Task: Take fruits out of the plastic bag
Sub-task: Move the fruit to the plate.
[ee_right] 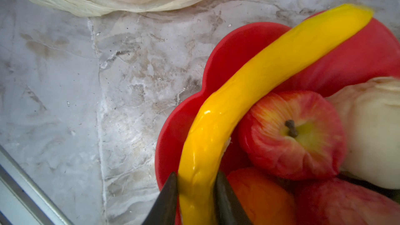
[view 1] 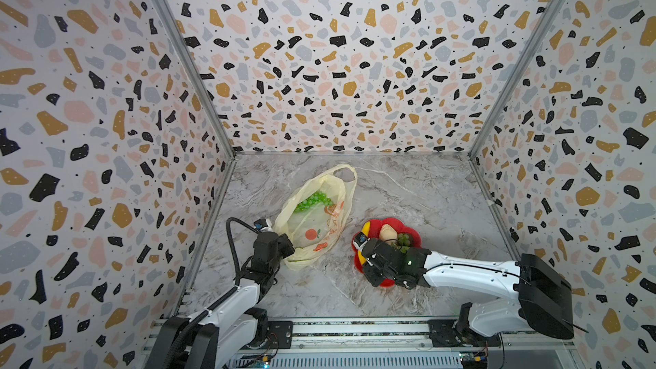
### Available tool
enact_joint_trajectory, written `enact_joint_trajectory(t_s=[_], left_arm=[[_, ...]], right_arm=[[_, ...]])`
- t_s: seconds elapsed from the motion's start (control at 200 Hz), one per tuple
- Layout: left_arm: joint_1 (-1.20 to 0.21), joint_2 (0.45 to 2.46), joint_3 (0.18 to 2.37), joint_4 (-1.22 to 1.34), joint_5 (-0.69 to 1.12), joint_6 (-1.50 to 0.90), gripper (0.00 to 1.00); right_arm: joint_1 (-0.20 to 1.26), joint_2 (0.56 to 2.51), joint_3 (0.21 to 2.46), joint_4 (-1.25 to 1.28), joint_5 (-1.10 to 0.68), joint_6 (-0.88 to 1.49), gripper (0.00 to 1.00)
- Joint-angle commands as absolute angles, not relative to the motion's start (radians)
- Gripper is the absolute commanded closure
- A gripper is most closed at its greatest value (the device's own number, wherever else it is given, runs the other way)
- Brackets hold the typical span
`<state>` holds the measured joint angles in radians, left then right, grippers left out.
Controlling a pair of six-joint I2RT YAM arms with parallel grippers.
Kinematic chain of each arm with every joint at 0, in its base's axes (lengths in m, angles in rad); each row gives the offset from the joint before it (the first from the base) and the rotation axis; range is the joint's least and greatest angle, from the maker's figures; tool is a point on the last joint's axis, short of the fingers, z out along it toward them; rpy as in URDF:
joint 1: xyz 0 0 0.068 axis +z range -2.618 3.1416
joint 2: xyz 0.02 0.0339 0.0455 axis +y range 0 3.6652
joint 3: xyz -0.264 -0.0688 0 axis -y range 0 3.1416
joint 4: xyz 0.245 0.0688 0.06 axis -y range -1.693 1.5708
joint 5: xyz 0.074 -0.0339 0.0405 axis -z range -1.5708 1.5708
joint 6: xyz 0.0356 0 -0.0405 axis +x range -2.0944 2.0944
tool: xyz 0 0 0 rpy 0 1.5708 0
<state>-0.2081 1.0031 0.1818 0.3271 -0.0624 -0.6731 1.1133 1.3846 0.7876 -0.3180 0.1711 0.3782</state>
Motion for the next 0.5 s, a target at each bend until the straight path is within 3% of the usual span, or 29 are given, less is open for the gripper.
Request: enact_joint_trajectory(t_s=[0.0,0.075,0.27,0.491], left_arm=[[-0.212,0.991,0.210,0.339,-0.077,-0.663,1.00],[-0.212,0.992,0.210,0.339,-0.078,-0.663,1.00],[-0.211,0.991,0.209,0.344,-0.077,-0.663,1.00],[-0.211,0.961,0.210,0.326,-0.080,-0.661,1.00]], right_arm=[[1.118,1.342,0.768,-0.377,0.188,0.391,0.70],[1.119,1.330,0.765,-0.378,0.178,0.389,0.69],[1.123,1.318,0.819,-0.389,0.199,0.379,0.55],[1.123,1.313,0.917,-0.386,0.232,0.357,0.50]])
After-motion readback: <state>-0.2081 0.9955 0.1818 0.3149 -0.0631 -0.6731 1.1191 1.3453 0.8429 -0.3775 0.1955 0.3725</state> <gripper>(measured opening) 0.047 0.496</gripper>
